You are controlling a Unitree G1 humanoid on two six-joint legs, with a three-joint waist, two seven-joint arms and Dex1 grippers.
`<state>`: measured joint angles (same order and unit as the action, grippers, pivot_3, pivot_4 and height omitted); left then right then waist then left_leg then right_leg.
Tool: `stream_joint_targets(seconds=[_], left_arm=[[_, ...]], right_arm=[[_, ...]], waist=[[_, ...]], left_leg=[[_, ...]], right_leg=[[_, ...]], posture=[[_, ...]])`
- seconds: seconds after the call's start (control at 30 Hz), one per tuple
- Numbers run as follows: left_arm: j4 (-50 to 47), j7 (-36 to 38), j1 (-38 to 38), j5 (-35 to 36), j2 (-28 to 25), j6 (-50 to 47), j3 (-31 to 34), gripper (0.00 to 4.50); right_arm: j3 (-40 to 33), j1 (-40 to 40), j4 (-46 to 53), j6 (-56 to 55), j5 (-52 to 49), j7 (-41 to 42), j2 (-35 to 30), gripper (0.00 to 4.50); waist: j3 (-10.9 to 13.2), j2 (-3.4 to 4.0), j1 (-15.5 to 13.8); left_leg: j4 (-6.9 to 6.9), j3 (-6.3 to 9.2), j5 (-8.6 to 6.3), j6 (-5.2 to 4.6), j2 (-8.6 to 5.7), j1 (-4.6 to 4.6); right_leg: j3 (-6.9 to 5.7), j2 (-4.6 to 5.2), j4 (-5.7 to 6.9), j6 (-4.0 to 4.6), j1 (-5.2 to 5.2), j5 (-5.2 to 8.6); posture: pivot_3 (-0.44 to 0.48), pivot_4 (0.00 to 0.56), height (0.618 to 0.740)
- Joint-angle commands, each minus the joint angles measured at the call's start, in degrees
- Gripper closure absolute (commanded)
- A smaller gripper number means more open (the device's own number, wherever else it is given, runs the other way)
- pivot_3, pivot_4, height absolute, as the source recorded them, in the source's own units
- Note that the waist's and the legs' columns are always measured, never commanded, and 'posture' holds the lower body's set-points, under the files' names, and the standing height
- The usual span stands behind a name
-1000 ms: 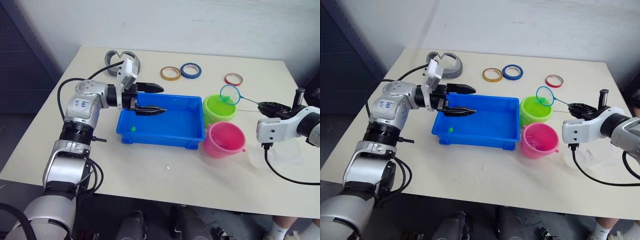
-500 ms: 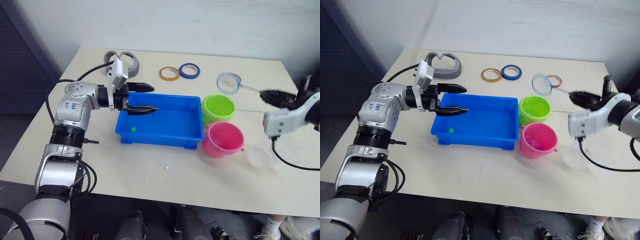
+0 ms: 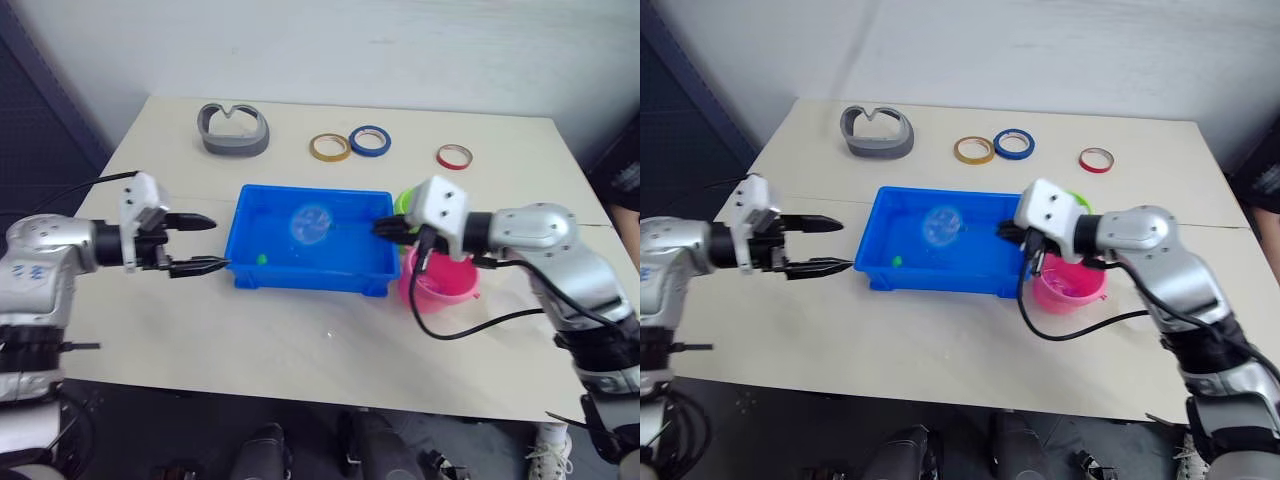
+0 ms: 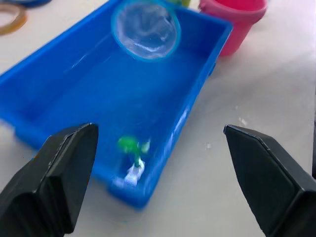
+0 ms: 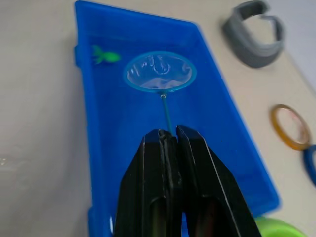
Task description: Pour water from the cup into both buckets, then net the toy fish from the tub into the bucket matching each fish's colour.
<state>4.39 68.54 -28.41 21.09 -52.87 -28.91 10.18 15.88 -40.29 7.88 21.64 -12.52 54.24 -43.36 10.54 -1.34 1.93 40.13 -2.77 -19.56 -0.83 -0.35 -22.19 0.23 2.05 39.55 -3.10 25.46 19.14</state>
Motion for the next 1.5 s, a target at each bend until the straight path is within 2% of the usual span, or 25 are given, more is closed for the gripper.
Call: stream_joint_targets(seconds=[0.03,0.23,0.37,0.47,0.67,0.83,1.0,1.13,1.27,1.5], left_arm=[[-6.5,-2.3,5.0,1.6,-2.6,-1.7,5.5,0.05],[-14.2,-6.0,12.2,4.5,-3.5,-5.9,11.2,0.05],[-16.5,-7.6,13.9,5.6,-3.7,-7.4,12.8,0.05],[-17.6,-8.6,13.9,6.3,-3.5,-8.3,13.2,0.05],[-17.9,-9.6,12.9,7.2,-3.4,-8.7,12.5,0.05],[-15.7,-9.5,8.8,7.5,-2.3,-7.8,9.8,0.05],[-10.8,-9.0,0.1,8.4,1.6,-7.1,4.9,0.05],[-5.9,-7.1,-6.8,7.5,5.2,-4.9,-0.2,0.05],[1.0,-4.4,-14.7,6.2,10.3,-1.5,-5.7,0.05],[14.5,-0.1,-25.3,2.4,19.1,6.7,-11.7,0.05]], right_arm=[[3.0,-3.6,-6.9,-6.9,5.8,0.5,3.8,4.50],[6.8,-7.9,-19.7,-17.9,13.0,1.0,9.7,4.50],[8.2,-7.8,-23.4,-23.8,14.7,3.5,12.1,4.50],[7.9,-6.4,-22.2,-23.1,12.9,5.6,13.7,4.50],[4.1,-5.2,-19.4,-13.8,8.0,5.6,16.7,4.50],[-2.0,-5.3,-15.6,0.6,1.3,4.5,16.6,4.50],[-8.4,-3.3,-8.7,12.2,-3.5,1.7,14.4,4.50],[-13.0,0.0,-2.3,15.9,-4.9,-0.7,11.1,4.50],[-20.4,5.3,6.3,20.0,-7.6,-3.3,6.4,4.50],[-33.5,14.2,17.2,27.0,-10.8,-8.8,-0.5,4.50]], waist=[[0.0,0.00,-0.4],[0.0,-0.02,-0.2],[0.0,-0.03,-0.1],[0.0,-0.03,0.0],[0.0,-0.03,0.3],[0.0,-0.03,0.1],[0.0,-0.04,-0.4],[0.0,-0.05,-0.5],[0.0,-0.06,-0.5],[0.0,-0.06,-0.5]], left_leg=[[0.00,0.00,-0.02,-0.05,-0.02,-0.01],[0.00,0.00,-0.08,-0.18,-0.08,-0.09],[0.00,0.01,-0.08,-0.16,-0.08,-0.08],[0.01,0.01,-0.07,-0.15,-0.08,-0.08],[0.00,0.02,-0.06,-0.13,-0.08,-0.06],[0.00,0.02,-0.06,-0.13,-0.08,-0.07],[-0.01,0.05,-0.07,-0.14,-0.08,-0.08],[-0.01,0.08,-0.07,-0.14,-0.09,-0.13],[-0.01,0.09,-0.07,-0.14,-0.10,-0.16],[0.01,0.07,-0.04,-0.10,-0.10,-0.15]], right_leg=[[0.00,0.02,-0.01,0.00,-0.01,0.00],[-0.07,0.10,-0.07,0.00,-0.01,0.00],[-0.10,0.10,-0.05,0.00,-0.01,0.00],[-0.10,0.09,-0.04,0.00,-0.01,0.00],[-0.09,0.08,0.01,0.00,-0.01,0.00],[-0.10,0.09,-0.01,0.00,-0.01,0.00],[-0.13,0.09,-0.02,0.00,-0.02,0.00],[-0.17,0.10,-0.05,0.00,-0.01,0.00],[-0.19,0.09,-0.06,-0.01,-0.01,0.00],[-0.15,0.05,-0.02,-0.02,-0.01,-0.01]], posture=[[0.000,0.150,0.740],[0.000,0.150,0.740],[0.000,0.150,0.740],[0.000,0.150,0.740],[0.000,0.150,0.740],[0.000,0.150,0.740],[0.000,0.150,0.740],[0.000,0.150,0.740],[0.000,0.150,0.740],[0.000,0.150,0.740]])
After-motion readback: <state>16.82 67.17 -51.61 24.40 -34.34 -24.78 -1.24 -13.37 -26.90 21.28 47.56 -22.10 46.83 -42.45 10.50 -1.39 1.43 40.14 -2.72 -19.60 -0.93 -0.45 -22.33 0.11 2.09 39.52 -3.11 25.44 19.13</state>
